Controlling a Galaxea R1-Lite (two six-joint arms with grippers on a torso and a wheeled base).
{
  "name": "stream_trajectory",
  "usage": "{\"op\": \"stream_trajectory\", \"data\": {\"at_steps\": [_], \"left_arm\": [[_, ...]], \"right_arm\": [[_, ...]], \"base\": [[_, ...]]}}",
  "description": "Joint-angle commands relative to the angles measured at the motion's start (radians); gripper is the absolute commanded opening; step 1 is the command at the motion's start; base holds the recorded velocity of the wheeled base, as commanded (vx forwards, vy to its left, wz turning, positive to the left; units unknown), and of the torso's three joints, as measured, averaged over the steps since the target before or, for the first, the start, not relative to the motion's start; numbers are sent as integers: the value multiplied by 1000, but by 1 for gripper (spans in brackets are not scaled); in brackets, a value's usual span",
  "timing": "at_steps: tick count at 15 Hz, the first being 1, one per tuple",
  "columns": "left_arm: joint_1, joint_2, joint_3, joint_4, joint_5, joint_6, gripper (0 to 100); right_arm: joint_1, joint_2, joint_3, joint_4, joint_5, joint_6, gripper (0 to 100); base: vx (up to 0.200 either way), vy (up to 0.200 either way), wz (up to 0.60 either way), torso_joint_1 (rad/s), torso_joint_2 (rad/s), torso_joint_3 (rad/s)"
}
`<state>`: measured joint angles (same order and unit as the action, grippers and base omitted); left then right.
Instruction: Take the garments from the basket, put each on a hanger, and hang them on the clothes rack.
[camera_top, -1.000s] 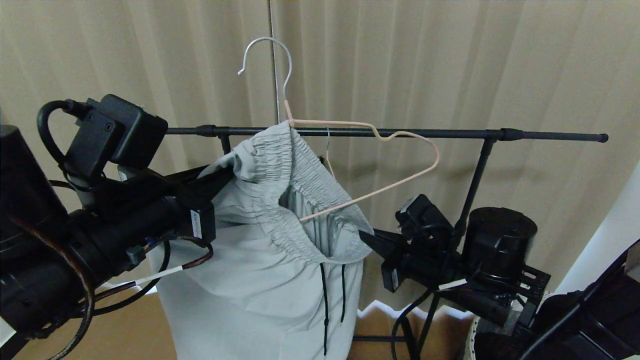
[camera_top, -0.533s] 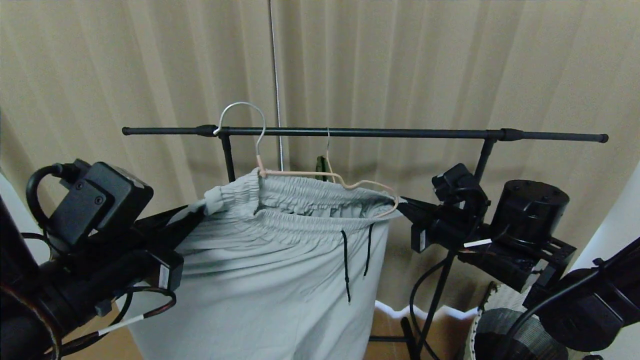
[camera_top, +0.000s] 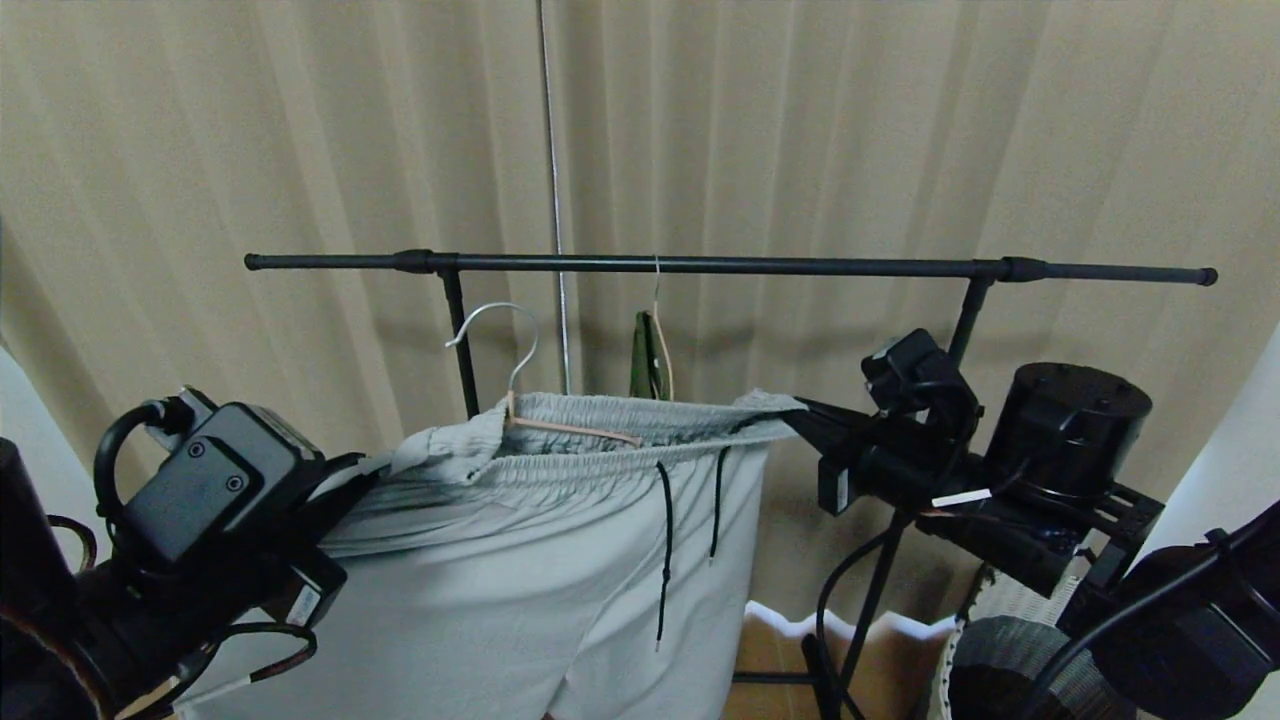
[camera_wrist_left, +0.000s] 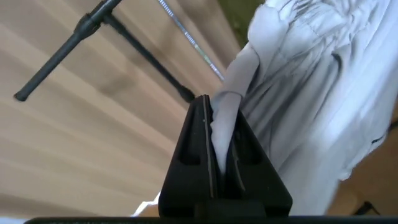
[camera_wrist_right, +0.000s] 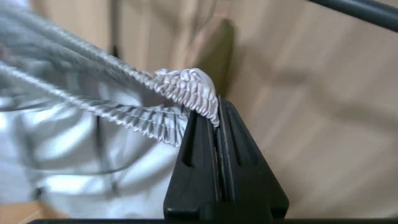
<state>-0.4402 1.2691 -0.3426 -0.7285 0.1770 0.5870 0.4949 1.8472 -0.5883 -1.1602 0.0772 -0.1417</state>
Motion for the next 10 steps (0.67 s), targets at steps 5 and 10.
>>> {"op": "stream_trajectory", "data": {"at_steps": [5,10], "left_arm": [[-8,12,-42,0,96,-202,0],[-92,30,-53,-35,94,-279,0]], "right_arm": [[133,-59,110,-13,12,-1,0],[191,-72,127,-7,10,-2,100]], "base": [[0,0,0,0,0,0],[0,0,0,0,0,0]]}}
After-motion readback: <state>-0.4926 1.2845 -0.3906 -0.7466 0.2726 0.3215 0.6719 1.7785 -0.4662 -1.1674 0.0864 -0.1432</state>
